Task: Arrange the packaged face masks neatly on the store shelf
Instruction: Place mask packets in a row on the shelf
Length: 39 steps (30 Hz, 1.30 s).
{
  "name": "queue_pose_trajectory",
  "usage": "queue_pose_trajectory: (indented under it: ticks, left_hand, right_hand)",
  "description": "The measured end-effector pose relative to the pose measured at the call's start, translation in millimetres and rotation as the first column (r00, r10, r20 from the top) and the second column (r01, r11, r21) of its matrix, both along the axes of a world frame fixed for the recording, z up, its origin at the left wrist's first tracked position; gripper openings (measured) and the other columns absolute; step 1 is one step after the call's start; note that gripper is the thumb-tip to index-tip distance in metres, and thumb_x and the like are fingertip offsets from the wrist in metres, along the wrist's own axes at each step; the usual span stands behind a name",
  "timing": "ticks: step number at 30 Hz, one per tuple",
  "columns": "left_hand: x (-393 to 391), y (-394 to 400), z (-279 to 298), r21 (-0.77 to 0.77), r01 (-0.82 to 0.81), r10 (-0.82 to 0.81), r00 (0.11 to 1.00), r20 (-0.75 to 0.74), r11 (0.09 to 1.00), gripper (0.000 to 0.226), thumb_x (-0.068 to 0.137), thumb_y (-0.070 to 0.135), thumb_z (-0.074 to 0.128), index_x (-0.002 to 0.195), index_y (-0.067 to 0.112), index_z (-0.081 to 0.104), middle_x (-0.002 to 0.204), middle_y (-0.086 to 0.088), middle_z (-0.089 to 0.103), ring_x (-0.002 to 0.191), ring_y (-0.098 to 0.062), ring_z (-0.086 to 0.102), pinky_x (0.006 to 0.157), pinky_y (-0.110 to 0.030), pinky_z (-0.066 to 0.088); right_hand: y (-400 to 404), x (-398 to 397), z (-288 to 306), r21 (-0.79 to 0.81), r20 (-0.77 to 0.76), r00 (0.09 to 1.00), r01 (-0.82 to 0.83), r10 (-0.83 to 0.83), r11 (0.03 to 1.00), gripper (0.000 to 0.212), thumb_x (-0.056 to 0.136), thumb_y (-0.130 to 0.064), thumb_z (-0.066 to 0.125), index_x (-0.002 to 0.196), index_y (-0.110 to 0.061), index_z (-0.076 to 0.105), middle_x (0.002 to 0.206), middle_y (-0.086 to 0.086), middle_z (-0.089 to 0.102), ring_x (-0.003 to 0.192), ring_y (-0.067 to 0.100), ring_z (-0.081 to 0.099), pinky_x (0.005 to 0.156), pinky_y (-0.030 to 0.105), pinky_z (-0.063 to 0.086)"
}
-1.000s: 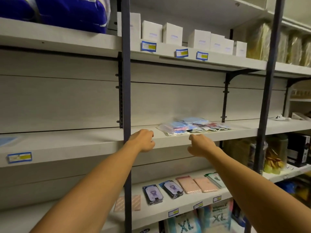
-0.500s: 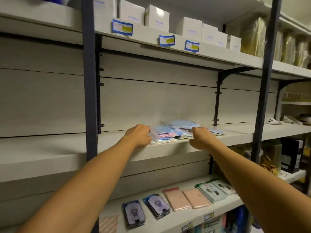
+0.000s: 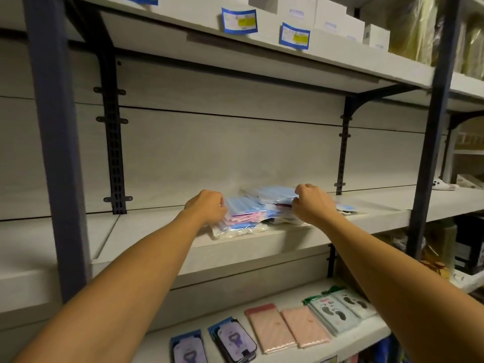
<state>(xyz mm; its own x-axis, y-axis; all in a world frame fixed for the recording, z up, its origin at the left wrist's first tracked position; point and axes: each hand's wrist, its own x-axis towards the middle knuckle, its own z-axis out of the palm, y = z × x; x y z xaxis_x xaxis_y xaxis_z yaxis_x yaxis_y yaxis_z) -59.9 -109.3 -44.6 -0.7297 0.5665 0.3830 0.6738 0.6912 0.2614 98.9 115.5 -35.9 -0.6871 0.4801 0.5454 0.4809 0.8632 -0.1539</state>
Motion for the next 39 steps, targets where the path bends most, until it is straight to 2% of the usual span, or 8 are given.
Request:
queue_pose_trajectory:
  ticks: [5, 8, 17, 20, 22, 27, 33, 39]
  left_hand:
    - [-13, 22, 6, 0.091, -0.078, 0.065, 0.987, 0.144, 0.993, 0.017, 0.087, 0.032, 0.055, 0.087, 0.020, 0.068, 0.096, -0.003, 0.069, 0.084, -0.023, 0.069, 0.082, -0.041, 0.059]
    - [-21, 33, 11, 0.131, -0.155, 0.131, 0.975, 0.178, 0.979, 0.029, 0.086, 0.041, 0.060, 0.088, 0.014, 0.069, 0.096, -0.006, 0.069, 0.089, -0.025, 0.067, 0.084, -0.039, 0.058]
    - [-29, 65, 12, 0.116, -0.304, 0.230, 0.877, 0.421, 0.946, 0.043, 0.081, 0.055, 0.070, 0.080, 0.013, 0.064, 0.079, -0.008, 0.068, 0.065, -0.023, 0.063, 0.057, -0.025, 0.047]
    - [-31, 69, 1, 0.160, -0.352, 0.264, 0.876, 0.405, 0.922, 0.052, 0.077, 0.064, 0.070, 0.090, 0.014, 0.068, 0.092, -0.007, 0.069, 0.077, -0.022, 0.064, 0.064, -0.027, 0.048]
    - [-32, 70, -3, 0.209, -0.365, 0.260, 0.877, 0.403, 0.907, 0.052, 0.076, 0.066, 0.070, 0.094, 0.017, 0.069, 0.096, -0.005, 0.068, 0.085, -0.022, 0.064, 0.070, -0.029, 0.048]
    - [-38, 69, -9, 0.313, -0.342, 0.193, 0.886, 0.423, 0.886, 0.043, 0.072, 0.058, 0.081, 0.095, 0.023, 0.077, 0.096, 0.005, 0.072, 0.093, -0.017, 0.066, 0.081, -0.030, 0.052]
    - [-54, 70, -10, 0.346, -0.351, 0.170, 0.873, 0.458, 0.870, 0.018, 0.073, 0.031, 0.089, 0.084, 0.020, 0.080, 0.092, 0.000, 0.075, 0.094, -0.019, 0.069, 0.090, -0.031, 0.054]
    - [-40, 65, -7, 0.292, -0.460, 0.293, 0.833, 0.469, 0.838, 0.045, 0.078, 0.045, 0.084, 0.099, 0.008, 0.067, 0.101, -0.008, 0.068, 0.090, -0.023, 0.063, 0.080, -0.032, 0.050]
  right_hand:
    - [42, -27, 10, -0.006, -0.014, 0.999, -0.048, 0.048, 0.999, 0.033, 0.094, -0.022, 0.048, 0.121, -0.007, 0.061, 0.122, 0.015, 0.061, 0.104, 0.034, 0.059, 0.087, 0.041, 0.052]
    - [67, -43, 15, -0.045, -0.006, 0.997, -0.075, 0.075, 0.996, 0.034, 0.093, -0.026, 0.052, 0.120, -0.007, 0.061, 0.121, 0.016, 0.061, 0.103, 0.035, 0.060, 0.086, 0.040, 0.052]
    - [105, -86, 24, -0.104, 0.063, 0.980, -0.183, 0.190, 0.978, 0.038, 0.081, -0.041, 0.061, 0.106, -0.012, 0.064, 0.106, 0.012, 0.067, 0.091, 0.032, 0.063, 0.081, 0.041, 0.056]
    - [109, -95, 21, -0.147, 0.136, 0.973, -0.167, 0.187, 0.975, 0.032, 0.083, -0.046, 0.058, 0.088, -0.014, 0.058, 0.094, 0.009, 0.061, 0.083, 0.032, 0.057, 0.074, 0.033, 0.047]
    - [115, -104, 14, -0.192, 0.153, 0.967, -0.174, 0.205, 0.966, 0.031, 0.087, -0.048, 0.053, 0.090, -0.017, 0.056, 0.099, 0.013, 0.060, 0.086, 0.034, 0.054, 0.076, 0.034, 0.044]
    - [124, -118, -6, -0.264, 0.061, 0.973, -0.198, 0.221, 0.944, 0.052, 0.089, -0.052, 0.046, 0.113, -0.012, 0.067, 0.126, 0.018, 0.058, 0.108, 0.038, 0.058, 0.082, 0.037, 0.043]
    - [128, -118, -11, -0.251, -0.037, 0.965, -0.259, 0.258, 0.933, 0.042, 0.087, -0.046, 0.051, 0.103, -0.009, 0.065, 0.113, 0.017, 0.059, 0.093, 0.035, 0.054, 0.076, 0.035, 0.042]
    - [127, -114, -10, -0.287, -0.204, 0.936, -0.338, 0.288, 0.896, 0.039, 0.082, -0.032, 0.065, 0.112, -0.011, 0.050, 0.102, 0.009, 0.059, 0.088, 0.030, 0.054, 0.072, 0.035, 0.043]
